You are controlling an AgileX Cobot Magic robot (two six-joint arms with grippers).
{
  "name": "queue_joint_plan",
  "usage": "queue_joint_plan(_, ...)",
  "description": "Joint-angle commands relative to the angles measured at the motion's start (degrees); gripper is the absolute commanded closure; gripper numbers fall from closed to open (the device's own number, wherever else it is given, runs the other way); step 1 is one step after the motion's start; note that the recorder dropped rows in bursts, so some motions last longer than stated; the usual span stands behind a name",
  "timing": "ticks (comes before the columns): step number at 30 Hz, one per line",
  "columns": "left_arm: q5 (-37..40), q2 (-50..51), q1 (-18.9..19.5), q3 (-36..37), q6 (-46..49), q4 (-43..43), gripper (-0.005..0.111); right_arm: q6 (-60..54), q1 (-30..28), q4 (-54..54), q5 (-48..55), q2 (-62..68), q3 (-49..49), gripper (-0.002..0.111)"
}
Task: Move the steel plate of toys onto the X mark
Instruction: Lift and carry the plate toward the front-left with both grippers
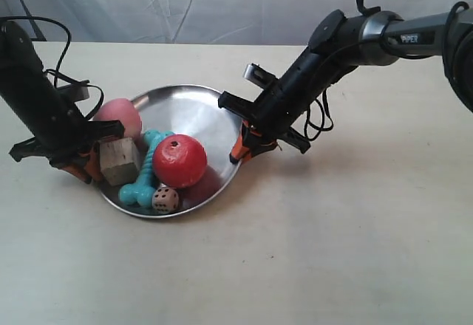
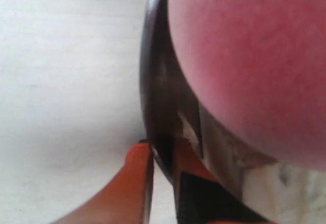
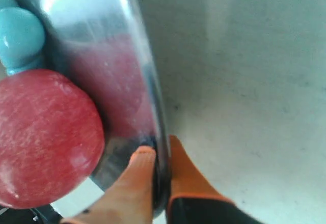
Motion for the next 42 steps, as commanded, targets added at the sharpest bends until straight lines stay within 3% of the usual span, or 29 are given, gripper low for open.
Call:
queue_joint_plan(1,1.8,-0.72,-1.64,0.02,2.65,-5.14,0.107,1.02,1.29,5.14,-4.37,3.38,-0.45,0.108)
queue_joint_plan(13,-2.3,-0.72,-1.64,0.02,2.65,-0.65,0.107,0.92,1.29,7.49,-9.91,4.35,-0.45,0.108)
queue_joint_plan(15,-3.03,-0.72,-1.64,0.02,1.98,-0.43,0.107,0.92,1.29,6.72,-9.91,4.35,-0.45,0.099)
queue_joint_plan(18,-3.71,-0.72,-1.64,0.02,2.1,0.42,0.107,0.92,1.29,6.43,-10.04,4.35,-0.45,0.065)
queue_joint_plan(20,-3.84,-0.72,-1.64,0.02,2.1,2.17,0.107,0.92,1.29,6.02,-9.94,4.35,-0.45,0.058)
queue_joint_plan(24,-3.74,-0.77,-1.64,0.02,-2.17,6.85,0.107,1.04,1.29,5.67,-9.94,4.35,-0.45,0.058)
queue_joint_plan(28,-3.6,-3.67,-1.64,0.02,-15.85,22.05,0.107,1.41,1.29,4.54,-9.94,4.35,-0.45,0.058)
queue_joint_plan(37,-7.01,-5.32,-1.64,0.02,-15.51,18.59,0.107,1.41,1.29,4.01,-7.04,4.35,-0.45,0.058)
queue_joint_plan(42,-8.17,-5.32,-1.64,0.02,-16.02,22.08,0.107,1.41,1.29,3.1,-6.51,4.35,-0.45,0.058)
